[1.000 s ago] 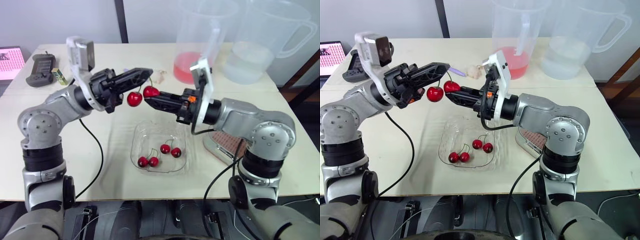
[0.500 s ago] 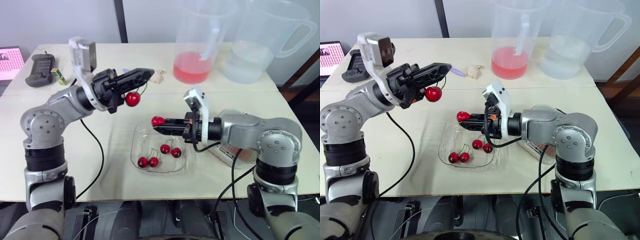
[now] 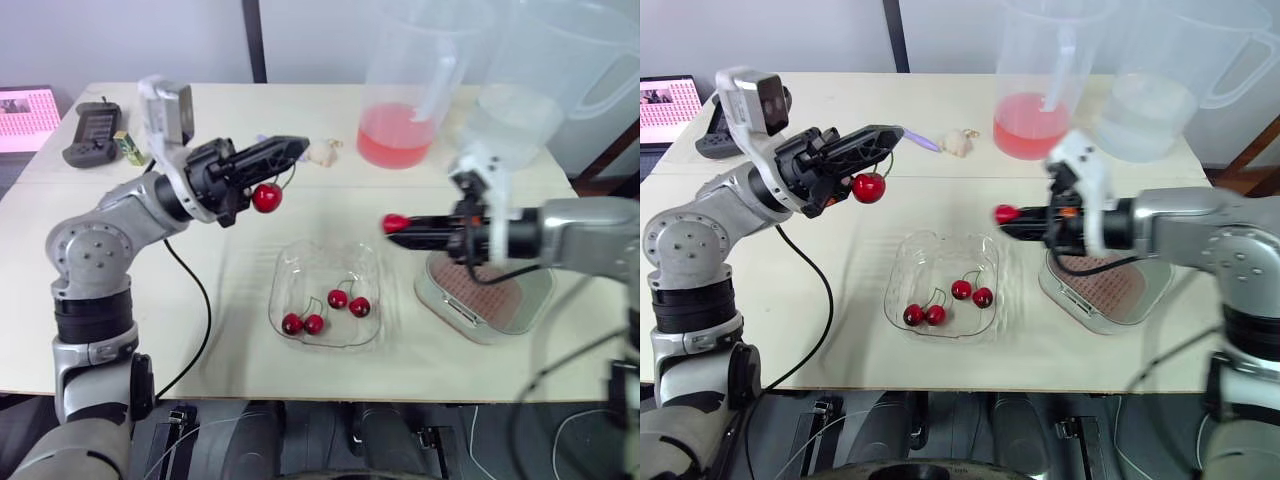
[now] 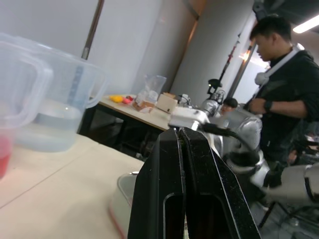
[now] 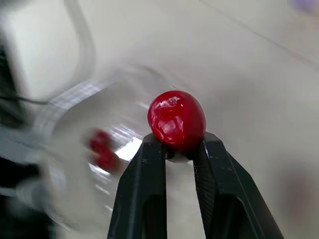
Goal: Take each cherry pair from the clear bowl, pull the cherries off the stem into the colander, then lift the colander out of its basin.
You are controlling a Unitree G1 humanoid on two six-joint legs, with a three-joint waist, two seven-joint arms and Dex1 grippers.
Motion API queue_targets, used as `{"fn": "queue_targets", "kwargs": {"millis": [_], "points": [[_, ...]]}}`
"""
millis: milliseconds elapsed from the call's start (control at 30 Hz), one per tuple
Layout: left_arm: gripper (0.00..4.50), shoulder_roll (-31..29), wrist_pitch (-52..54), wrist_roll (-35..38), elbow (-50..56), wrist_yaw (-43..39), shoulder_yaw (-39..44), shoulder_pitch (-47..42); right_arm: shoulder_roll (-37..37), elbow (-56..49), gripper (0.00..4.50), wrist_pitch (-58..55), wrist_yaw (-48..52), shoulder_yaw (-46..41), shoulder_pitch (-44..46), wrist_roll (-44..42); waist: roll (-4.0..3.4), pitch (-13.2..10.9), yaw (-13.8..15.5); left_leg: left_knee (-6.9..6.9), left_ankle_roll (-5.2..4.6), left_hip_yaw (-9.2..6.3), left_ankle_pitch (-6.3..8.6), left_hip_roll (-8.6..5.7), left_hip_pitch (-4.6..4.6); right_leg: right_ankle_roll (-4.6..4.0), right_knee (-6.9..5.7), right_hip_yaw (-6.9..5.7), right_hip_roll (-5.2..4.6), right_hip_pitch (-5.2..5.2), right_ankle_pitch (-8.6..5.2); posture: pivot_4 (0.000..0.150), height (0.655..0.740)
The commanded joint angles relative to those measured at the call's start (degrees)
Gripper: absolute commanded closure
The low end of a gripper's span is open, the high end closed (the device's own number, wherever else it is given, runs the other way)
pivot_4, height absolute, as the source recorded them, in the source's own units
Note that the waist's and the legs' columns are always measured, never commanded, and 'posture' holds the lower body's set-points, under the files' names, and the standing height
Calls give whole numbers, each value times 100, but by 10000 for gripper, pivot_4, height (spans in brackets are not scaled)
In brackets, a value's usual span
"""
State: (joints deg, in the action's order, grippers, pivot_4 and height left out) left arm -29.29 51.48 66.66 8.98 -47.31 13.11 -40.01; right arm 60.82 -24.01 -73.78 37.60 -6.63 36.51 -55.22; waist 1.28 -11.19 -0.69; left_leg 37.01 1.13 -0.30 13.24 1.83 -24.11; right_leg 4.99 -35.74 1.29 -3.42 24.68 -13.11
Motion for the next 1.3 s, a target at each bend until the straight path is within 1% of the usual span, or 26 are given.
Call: {"fn": "queue_targets", "kwargs": {"millis": [33,100,167,200,267,333,367,400,567,700,800,900,1033,1100,1167,1300], "points": [[45000,55,-228,-78,119,-18,51,-19,1158,400,41078,1158,981,487,-544,1258,0,0,-1,0,-1,0,1,0,-3,0,7,0,0,0,0,1500,7383],[45000,68,-229,-89,155,-87,-16,8,1568,749,41078,1695,1237,748,-843,1854,1,0,-6,0,-2,3,2,0,-10,1,21,0,0,0,0,1500,7383],[45000,49,-196,-92,214,-171,-73,54,1590,903,31675,1850,1394,833,-927,2013,1,0,-41,1,-2,10,2,-1,-16,9,30,6,-3,3,6,1500,7383],[45000,36,-191,-108,244,-198,-100,79,1601,940,27888,1894,1444,897,-969,2129,-3,-1,-51,1,-2,16,2,-1,-17,17,33,11,-3,4,11,1500,7383],[45000,14,-190,-124,297,-218,-136,126,1645,983,18832,1988,1550,975,-1075,2351,-3,-2,-40,1,-2,16,2,0,-17,21,28,14,-1,9,14,1500,7383],[45000,7,-188,-116,335,-215,-140,164,1631,1029,7721,2020,1640,931,-1122,2449,-4,-2,-13,1,-2,9,2,2,-18,21,25,12,5,10,14,1500,7383],[45000,6,-186,-112,353,-209,-136,179,1617,1049,3046,2019,1676,887,-1123,2476,-4,-2,-8,1,-2,9,2,1,-18,21,24,12,5,10,14,1500,7383],[45000,5,-185,-108,363,-204,-133,187,1600,1062,389,2016,1707,855,-1118,2504,-4,-2,-6,3,-2,9,2,1,-18,21,24,12,5,10,14,1500,7383],[45000,44,-195,-92,410,-113,-116,191,1655,1198,389,1994,2091,507,-959,2388,-3,-2,-3,11,-1,12,2,-3,-24,22,27,13,-2,9,15,1500,7383],[45000,132,-216,-48,436,5,-110,129,1392,1262,389,1873,2397,-21,-627,1885,-4,-2,-3,10,-1,11,2,-3,-24,23,26,12,-2,9,16,1500,7383],[45000,224,-245,-10,445,112,-85,89,717,1004,389,1801,2250,-401,-206,1275,-3,-2,-27,11,-1,9,2,0,-22,23,25,12,4,8,18,1500,7383],[45000,345,-320,-35,480,211,-80,54,-182,622,389,1761,1616,-635,64,912,-2,-2,-9,12,-1,-2,1,2,-17,26,20,11,13,2,22,1500,7383],[45000,482,-446,17,486,276,-21,13,-1337,-33,389,1620,864,-451,9,452,-2,-2,4,16,0,-5,0,1,-19,26,14,10,13,0,23,1500,7383],[45000,483,-459,35,497,291,-17,7,-1847,-207,389,1311,549,-346,70,-21,-2,-2,6,17,0,-5,0,0,-20,34,15,11,11,0,27,1500,7383],[45000,491,-457,48,521,311,-26,7,-2339,-243,389,1011,170,-314,199,-596,-2,-2,4,19,-1,-5,0,1,-22,43,16,11,11,-1,33,1500,7383],[45000,530,-458,61,556,349,-53,19,-3089,-198,389,981,-512,-180,370,-934,-1,-1,-2,22,-1,-6,0,0,-21,39,13,11,9,-1,34,1500,7383]]}}
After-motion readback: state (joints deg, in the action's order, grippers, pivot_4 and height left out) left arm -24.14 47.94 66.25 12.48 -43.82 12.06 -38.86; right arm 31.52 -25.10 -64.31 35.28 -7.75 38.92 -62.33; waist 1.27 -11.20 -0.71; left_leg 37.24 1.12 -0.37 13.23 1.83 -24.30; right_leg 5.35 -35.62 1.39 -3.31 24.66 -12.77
